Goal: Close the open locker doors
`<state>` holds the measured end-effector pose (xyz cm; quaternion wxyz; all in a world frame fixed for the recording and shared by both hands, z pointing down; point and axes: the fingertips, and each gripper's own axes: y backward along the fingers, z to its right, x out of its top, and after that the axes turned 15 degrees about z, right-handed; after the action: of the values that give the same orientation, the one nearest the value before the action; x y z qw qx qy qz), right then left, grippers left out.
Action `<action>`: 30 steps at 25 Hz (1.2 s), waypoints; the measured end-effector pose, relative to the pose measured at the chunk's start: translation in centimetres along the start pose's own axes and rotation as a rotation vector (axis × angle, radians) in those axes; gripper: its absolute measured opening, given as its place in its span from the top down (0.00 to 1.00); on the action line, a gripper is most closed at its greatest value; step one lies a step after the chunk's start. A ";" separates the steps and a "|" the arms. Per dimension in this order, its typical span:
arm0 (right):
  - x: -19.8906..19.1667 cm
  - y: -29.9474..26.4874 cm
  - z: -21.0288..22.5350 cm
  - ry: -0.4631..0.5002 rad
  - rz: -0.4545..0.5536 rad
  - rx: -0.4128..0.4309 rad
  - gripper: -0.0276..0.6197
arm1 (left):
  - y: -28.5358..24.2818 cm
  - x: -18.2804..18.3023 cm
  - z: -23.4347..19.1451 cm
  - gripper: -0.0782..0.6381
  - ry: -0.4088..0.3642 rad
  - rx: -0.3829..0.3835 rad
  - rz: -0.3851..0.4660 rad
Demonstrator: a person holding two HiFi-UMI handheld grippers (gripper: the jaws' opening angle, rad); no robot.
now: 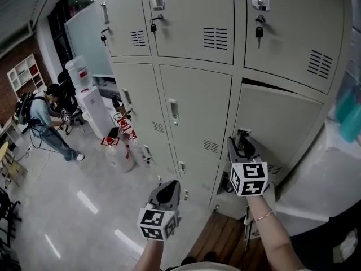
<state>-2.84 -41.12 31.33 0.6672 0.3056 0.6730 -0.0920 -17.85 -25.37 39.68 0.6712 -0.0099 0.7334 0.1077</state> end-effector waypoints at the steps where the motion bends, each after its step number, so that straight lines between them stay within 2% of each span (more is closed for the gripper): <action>1: -0.2 -0.3 0.2 0.004 -0.004 -0.002 0.76 | -0.1 -0.1 0.0 0.86 0.002 0.002 -0.001; 11: -1.2 -2.8 2.2 0.018 -0.034 -0.039 0.76 | -1.4 -0.3 -0.2 0.86 0.014 0.001 -0.006; 21: -1.6 -3.8 2.8 0.015 -0.050 -0.074 0.75 | -0.5 -0.2 -1.5 0.86 0.018 0.020 -0.010; 24: -1.6 -3.7 2.6 0.005 -0.064 -0.072 0.75 | 0.3 -0.3 -1.5 0.86 0.025 0.019 -0.034; 30: -1.1 -2.5 1.6 0.038 -0.086 -0.039 0.73 | 0.9 0.1 -1.6 0.86 0.026 0.015 -0.001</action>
<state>-2.91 -44.22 31.52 0.6556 0.2651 0.6997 -0.1019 -19.60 -24.73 39.82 0.6616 -0.0069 0.7429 0.1017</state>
